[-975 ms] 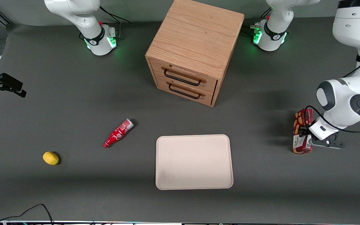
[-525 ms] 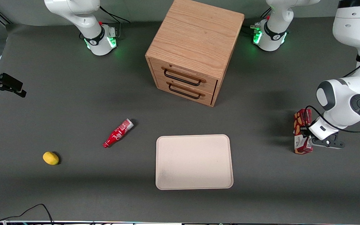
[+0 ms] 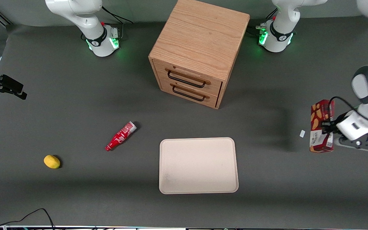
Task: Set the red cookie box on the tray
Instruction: 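Lift the box and carry it over the cream tray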
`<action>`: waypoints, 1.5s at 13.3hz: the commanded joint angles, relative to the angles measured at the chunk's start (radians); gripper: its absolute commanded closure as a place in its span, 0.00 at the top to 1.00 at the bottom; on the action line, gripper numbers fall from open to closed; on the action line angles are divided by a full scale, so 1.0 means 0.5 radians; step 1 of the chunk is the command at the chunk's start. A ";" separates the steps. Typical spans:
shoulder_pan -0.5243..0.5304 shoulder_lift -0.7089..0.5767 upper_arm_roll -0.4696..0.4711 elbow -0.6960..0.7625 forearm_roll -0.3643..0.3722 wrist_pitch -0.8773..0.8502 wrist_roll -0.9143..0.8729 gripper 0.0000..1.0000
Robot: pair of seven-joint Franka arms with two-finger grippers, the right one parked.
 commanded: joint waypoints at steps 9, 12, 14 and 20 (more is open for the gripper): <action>-0.509 0.233 -0.008 1.129 0.030 -0.916 -0.812 0.00; -0.757 0.582 -0.008 1.500 0.027 -0.870 -1.247 0.00; -0.883 0.764 -0.008 1.614 0.030 -0.718 -1.487 0.00; -1.025 1.205 -0.004 1.608 0.030 -0.021 -1.651 0.00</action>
